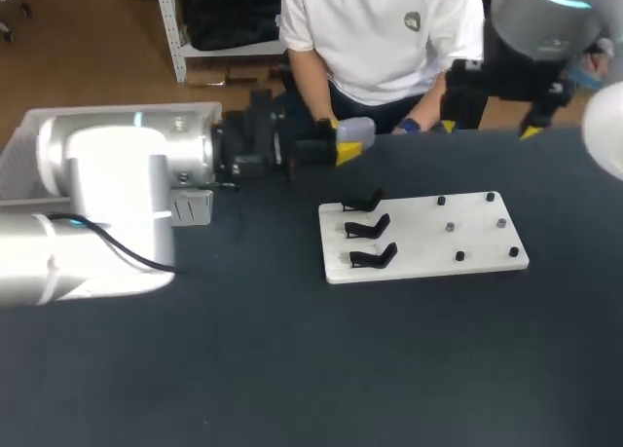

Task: Pick up each earbud case from the left stands, insert the matching earbuds, close the lid, and place the case in the box.

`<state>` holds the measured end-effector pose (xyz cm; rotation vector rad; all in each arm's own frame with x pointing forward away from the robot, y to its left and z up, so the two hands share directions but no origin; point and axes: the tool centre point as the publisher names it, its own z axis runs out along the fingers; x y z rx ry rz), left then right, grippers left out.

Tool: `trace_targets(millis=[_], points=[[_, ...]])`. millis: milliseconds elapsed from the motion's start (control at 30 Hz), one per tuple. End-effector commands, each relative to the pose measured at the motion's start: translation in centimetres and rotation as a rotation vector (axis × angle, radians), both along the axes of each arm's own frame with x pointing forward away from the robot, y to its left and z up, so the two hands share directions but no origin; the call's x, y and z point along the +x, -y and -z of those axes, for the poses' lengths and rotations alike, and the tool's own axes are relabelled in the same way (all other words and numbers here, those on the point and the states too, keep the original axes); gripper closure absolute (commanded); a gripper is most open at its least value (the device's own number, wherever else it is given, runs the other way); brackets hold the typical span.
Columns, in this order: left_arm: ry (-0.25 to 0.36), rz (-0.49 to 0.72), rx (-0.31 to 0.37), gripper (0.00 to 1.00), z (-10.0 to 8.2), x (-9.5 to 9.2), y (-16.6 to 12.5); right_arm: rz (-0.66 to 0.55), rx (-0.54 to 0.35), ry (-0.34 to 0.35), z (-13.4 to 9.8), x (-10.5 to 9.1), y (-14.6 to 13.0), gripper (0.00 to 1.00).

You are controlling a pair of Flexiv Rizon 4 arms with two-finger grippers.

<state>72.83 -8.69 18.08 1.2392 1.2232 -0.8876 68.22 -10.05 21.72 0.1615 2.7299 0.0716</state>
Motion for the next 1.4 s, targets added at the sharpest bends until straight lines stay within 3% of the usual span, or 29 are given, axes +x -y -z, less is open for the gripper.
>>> trace_targets(millis=[33, 200, 400, 500, 600, 800, 933, 1100, 1233, 1300, 1333, 1400], points=[[0.043, -0.200, 0.017, 1.00, -2.0, -1.2, -6.9, -0.012, 0.041, 0.108, 1.4, -1.6, 1.2, 0.00], [0.092, -0.339, 0.108, 1.00, -2.6, 1.1, -13.4, -0.024, 0.052, 0.069, 3.1, -2.6, 0.5, 0.00], [0.109, -0.452, 0.159, 1.00, -2.2, 4.2, -20.1, -0.001, 0.058, 0.022, 3.9, -3.4, -0.1, 0.00], [0.093, -0.490, 0.200, 1.00, -0.7, 5.9, -22.9, 0.008, 0.058, 0.009, 4.0, -3.5, -0.2, 0.00], [0.032, -0.513, 0.223, 1.00, 2.2, 7.7, -25.7, 0.019, 0.054, -0.010, 3.9, -3.4, -0.3, 0.00], [-0.065, -0.555, 0.253, 1.00, 6.7, 9.4, -28.4, 0.017, 0.012, -0.020, 2.9, -3.0, -0.9, 0.00], [-0.115, -0.569, 0.256, 1.00, 8.8, 9.9, -29.6, 0.017, 0.001, -0.036, 2.9, -2.8, -1.5, 0.00], [-0.163, -0.568, 0.275, 1.00, 10.4, 10.3, -30.3, 0.008, -0.001, -0.041, 2.9, -2.7, -2.2, 0.00], [-0.168, -0.567, 0.271, 1.00, 10.3, 10.6, -30.5, -0.001, 0.023, -0.034, 3.1, -2.4, -2.3, 0.00], [-0.166, -0.558, 0.281, 0.49, 10.1, 10.7, -30.5, -0.005, 0.028, -0.033, 3.1, -2.3, -2.2, 0.00], [-0.170, -0.559, 0.290, 0.00, 9.9, 10.7, -30.6, -0.010, 0.031, -0.032, 3.1, -2.3, -2.2, 0.00], [-0.168, -0.561, 0.294, 0.00, 9.6, 10.5, -30.7, -0.018, 0.032, -0.028, 3.3, -2.4, -2.1, 0.00]])
